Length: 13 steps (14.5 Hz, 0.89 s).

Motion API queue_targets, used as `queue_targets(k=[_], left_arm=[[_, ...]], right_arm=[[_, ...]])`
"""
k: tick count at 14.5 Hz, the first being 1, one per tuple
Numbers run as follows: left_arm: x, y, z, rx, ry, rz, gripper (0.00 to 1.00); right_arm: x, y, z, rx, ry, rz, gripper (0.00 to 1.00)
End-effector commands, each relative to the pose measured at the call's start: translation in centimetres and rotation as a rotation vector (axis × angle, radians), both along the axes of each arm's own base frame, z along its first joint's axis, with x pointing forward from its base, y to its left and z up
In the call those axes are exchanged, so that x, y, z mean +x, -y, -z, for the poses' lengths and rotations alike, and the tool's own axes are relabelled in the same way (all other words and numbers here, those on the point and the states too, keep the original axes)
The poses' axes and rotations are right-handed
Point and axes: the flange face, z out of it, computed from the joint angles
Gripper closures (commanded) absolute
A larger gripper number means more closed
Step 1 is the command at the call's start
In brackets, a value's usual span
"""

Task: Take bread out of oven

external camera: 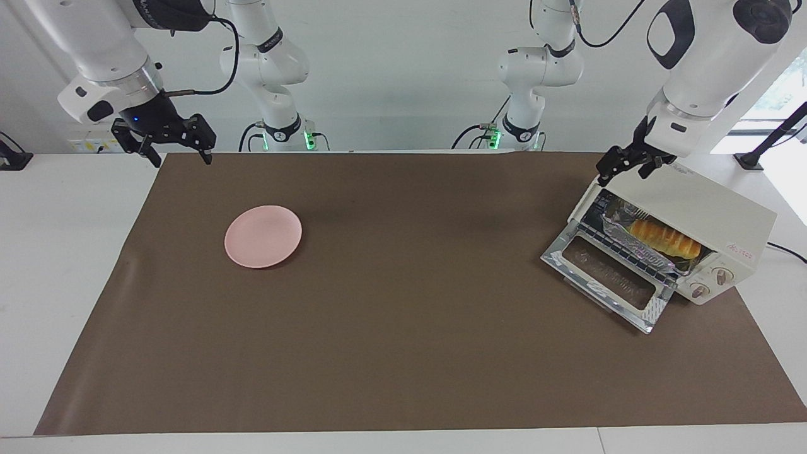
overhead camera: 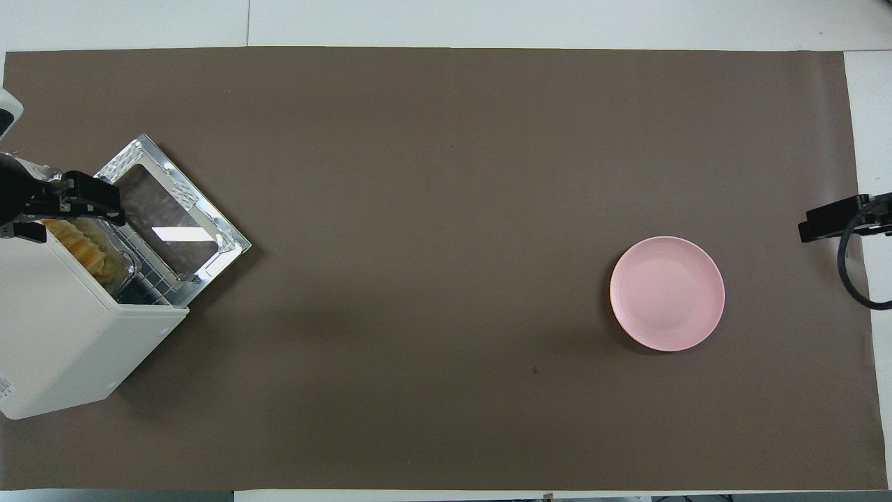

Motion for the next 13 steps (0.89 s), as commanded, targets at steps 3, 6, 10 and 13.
queue_targets(k=[3, 6, 10, 13], left_arm=[[6.2, -1.3, 6.7, 0.082, 0.011, -0.238, 0.0], [7.0, -4.3, 9.6, 0.105, 0.053, -0.319, 0.0], [4.5, -5.8, 13.5, 0.104, 0.092, -0.437, 0.0], [4.1, -5.9, 15.2, 0.114, 0.098, -0.432, 0.0]], right_arm=[[-0.8, 0.2, -0.2, -0.012, 0.0, -0.014, 0.0], [-0.8, 0.2, -0.1, -0.012, -0.001, -0.014, 0.0], [-0.8, 0.2, -0.1, -0.012, -0.003, -0.015, 0.0], [-0.8, 0.2, -0.1, -0.012, -0.001, -0.015, 0.0]])
